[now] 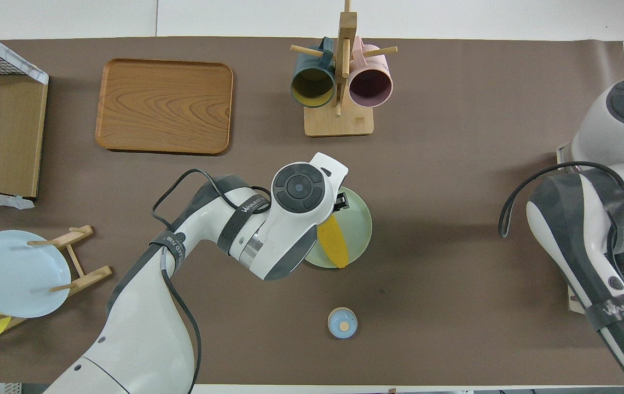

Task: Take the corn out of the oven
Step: 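Grasp the corn with the left gripper while the right gripper withdraws, then carry the corn with the left gripper toward the wooden tray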

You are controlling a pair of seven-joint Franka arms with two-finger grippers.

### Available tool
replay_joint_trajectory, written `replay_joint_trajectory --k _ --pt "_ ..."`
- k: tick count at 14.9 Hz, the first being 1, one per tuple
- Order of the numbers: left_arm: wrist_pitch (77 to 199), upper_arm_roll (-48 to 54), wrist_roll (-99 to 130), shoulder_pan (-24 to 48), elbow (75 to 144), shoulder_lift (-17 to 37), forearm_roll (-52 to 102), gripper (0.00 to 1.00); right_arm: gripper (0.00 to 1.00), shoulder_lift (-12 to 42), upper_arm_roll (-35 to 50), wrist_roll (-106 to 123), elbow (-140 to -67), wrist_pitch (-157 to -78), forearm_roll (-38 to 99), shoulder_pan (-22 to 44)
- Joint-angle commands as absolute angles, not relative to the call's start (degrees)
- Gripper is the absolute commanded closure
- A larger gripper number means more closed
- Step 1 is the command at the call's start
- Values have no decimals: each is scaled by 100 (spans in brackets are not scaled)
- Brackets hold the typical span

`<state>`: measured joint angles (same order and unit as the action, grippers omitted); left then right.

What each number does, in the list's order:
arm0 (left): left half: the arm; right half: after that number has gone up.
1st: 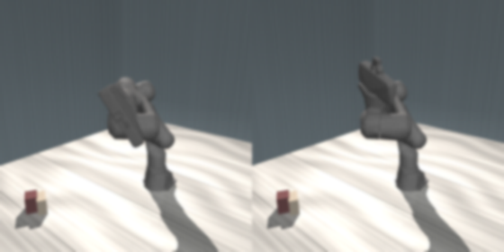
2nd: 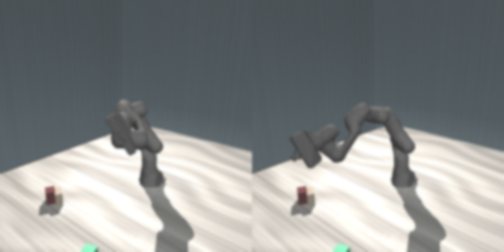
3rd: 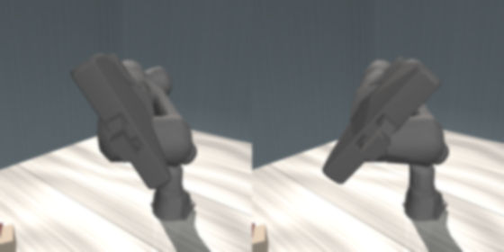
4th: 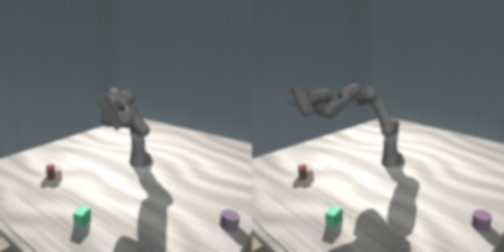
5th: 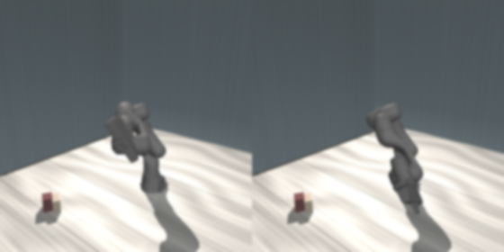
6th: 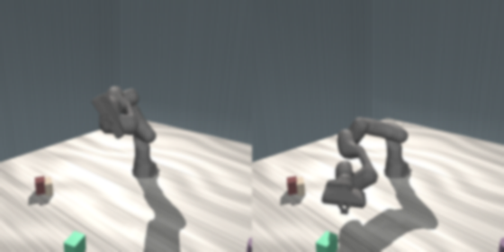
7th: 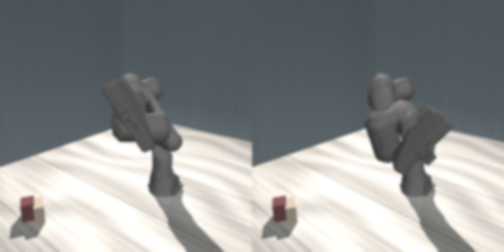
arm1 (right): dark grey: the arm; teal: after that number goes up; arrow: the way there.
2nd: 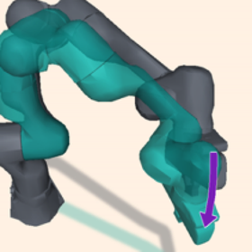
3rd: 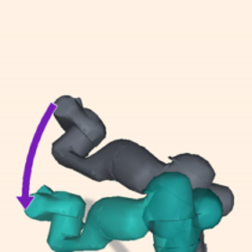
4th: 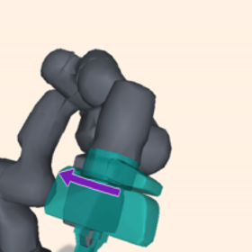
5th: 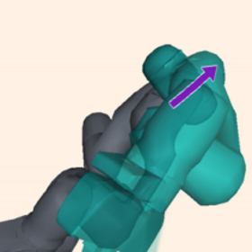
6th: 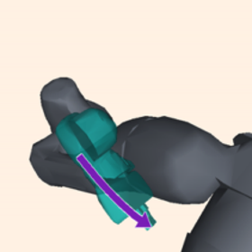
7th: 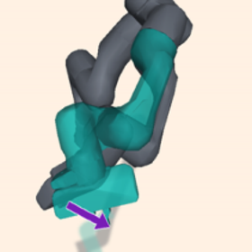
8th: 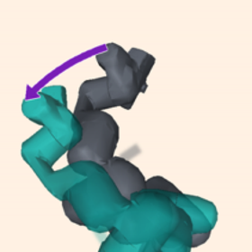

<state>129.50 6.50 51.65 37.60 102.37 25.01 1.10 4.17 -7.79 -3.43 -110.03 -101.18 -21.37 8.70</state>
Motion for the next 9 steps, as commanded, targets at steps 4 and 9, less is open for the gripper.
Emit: replay_joint_trajectory --k 4,9 --pt "13078 571 5265 3858 10292 2505 9 100 100 273 -765 377 -11074 -9730 -2197 545" --pt "12842 554 5282 3868 10030 2470 9 100 100 18 -773 484 -10768 -9336 -1778 545"
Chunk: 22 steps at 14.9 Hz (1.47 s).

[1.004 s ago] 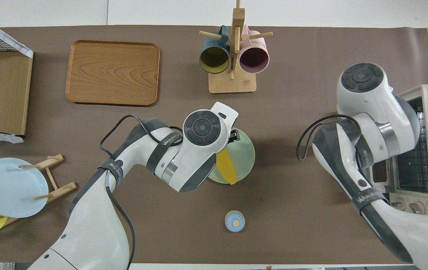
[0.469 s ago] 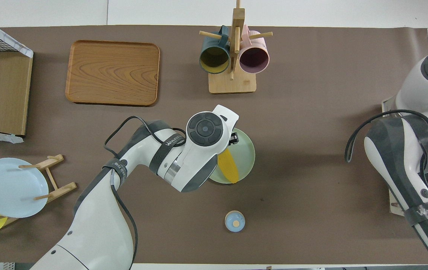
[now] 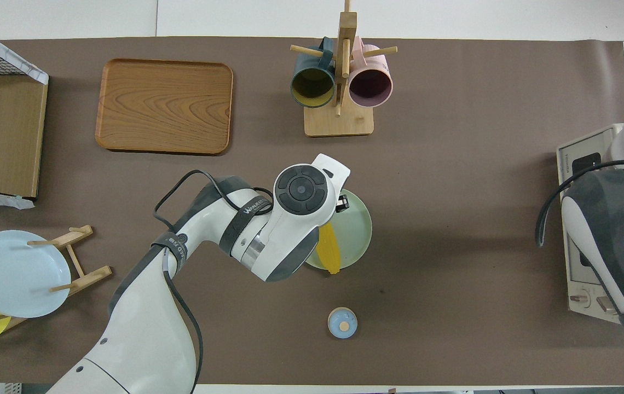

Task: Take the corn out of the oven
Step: 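Carry the corn with the left gripper toward the wooden tray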

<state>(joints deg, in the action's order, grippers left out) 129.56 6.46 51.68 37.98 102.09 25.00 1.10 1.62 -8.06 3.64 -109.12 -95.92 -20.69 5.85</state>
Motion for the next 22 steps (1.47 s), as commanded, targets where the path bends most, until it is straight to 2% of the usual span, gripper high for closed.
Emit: replay_joint_trajectory --k 1,5,7,8,9,10,16,18,22 --pt "12571 528 5247 3815 9820 2426 0 100 100 18 -773 483 -10558 -9177 -1497 554" --pt "11314 510 4292 2920 8581 2504 -9 100 100 9 -791 466 -9951 -8632 -600 545" --pt "11198 510 3869 2525 8123 2741 -9 100 95 17 -774 466 -9634 -8456 -309 554" --pt "11136 510 3580 2253 7921 2855 -17 100 81 26 -756 457 -9485 -8455 -212 580" --pt "11040 510 3142 2015 7754 2935 -26 100 52 70 -738 466 -9318 -8446 -115 606" --pt "10952 510 2694 1813 7526 3066 -35 100 1 96 -730 466 -9203 -8464 8 615" --pt "10907 291 1540 1336 5654 4577 -97 100 0 343 -712 422 -8701 -8244 -9 624" --pt "11082 299 1136 1091 5476 4859 -88 100 0 334 -721 413 -8710 -8235 17 615" --pt "11355 351 1011 1002 5484 4922 -70 100 0 202 -729 413 -8824 -8253 -9 668"
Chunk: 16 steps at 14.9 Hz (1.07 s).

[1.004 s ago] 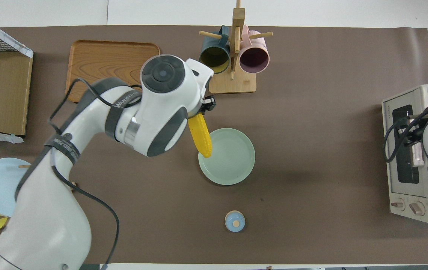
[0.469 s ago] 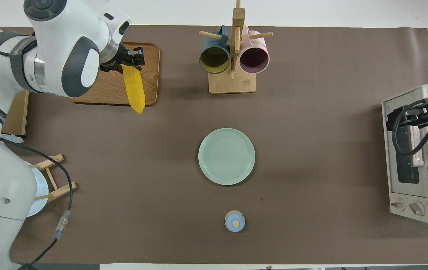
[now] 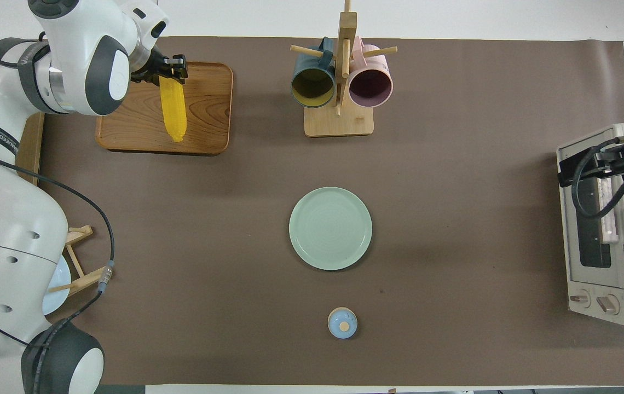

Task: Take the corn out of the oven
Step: 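Lower the corn onto the wooden tray and open the left gripper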

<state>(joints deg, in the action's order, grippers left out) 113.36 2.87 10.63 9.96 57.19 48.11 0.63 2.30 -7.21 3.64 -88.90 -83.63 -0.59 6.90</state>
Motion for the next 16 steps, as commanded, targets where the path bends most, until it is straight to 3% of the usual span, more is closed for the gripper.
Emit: replay_joint_trajectory --k 1,5,13,15,16 --pt "11355 360 1002 958 5502 4913 -44 100 0 193 -729 404 -8833 -8262 -9 659" --pt "11724 352 905 975 5502 5088 -53 100 0 -78 -721 422 -9183 -8428 -17 615" --pt "11733 369 782 923 5669 5089 -35 100 0 123 -633 448 -8982 -8376 -124 300" --pt "11725 360 791 932 5739 5045 -35 0 0 106 -563 448 -8982 -8385 -123 272" --pt "11725 360 782 923 5748 5045 -35 0 0 114 -563 440 -8982 -8411 -123 281"
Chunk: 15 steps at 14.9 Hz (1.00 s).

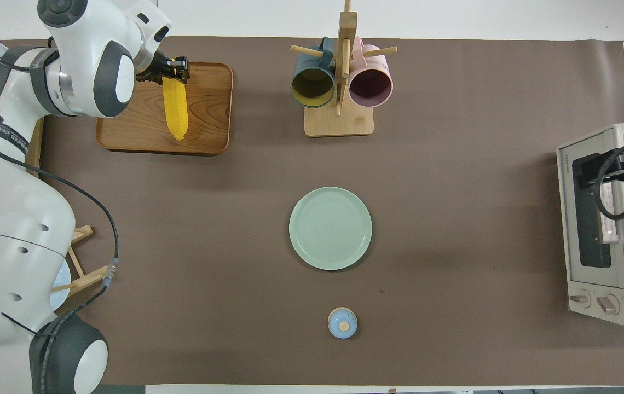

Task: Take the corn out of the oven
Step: 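Lower the corn onto the wooden tray and open the left gripper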

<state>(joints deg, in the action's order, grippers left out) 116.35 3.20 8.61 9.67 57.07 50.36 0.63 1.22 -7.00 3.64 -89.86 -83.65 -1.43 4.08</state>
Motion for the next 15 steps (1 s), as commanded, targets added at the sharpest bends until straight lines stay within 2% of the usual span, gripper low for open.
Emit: replay_joint_trajectory --k 1,4,7,9,13,15 --pt "11699 360 782 932 5757 5028 -35 0 0 106 -554 431 -9000 -8446 -123 264" --pt "11541 369 782 905 5870 4826 8 0 0 97 -545 422 -8991 -8446 -105 193" --pt "10980 360 843 905 5968 4370 174 0 0 123 -554 413 -8991 -8420 -97 237" --pt "10575 308 879 888 6413 3722 325 0 0 123 -554 404 -8974 -8394 -44 237" --pt "10302 281 975 747 7872 2174 299 0 0 79 -563 316 -8939 -8394 176 237" --pt "9934 264 1125 747 8295 1541 281 0 0 79 -580 325 -8938 -8411 158 202"
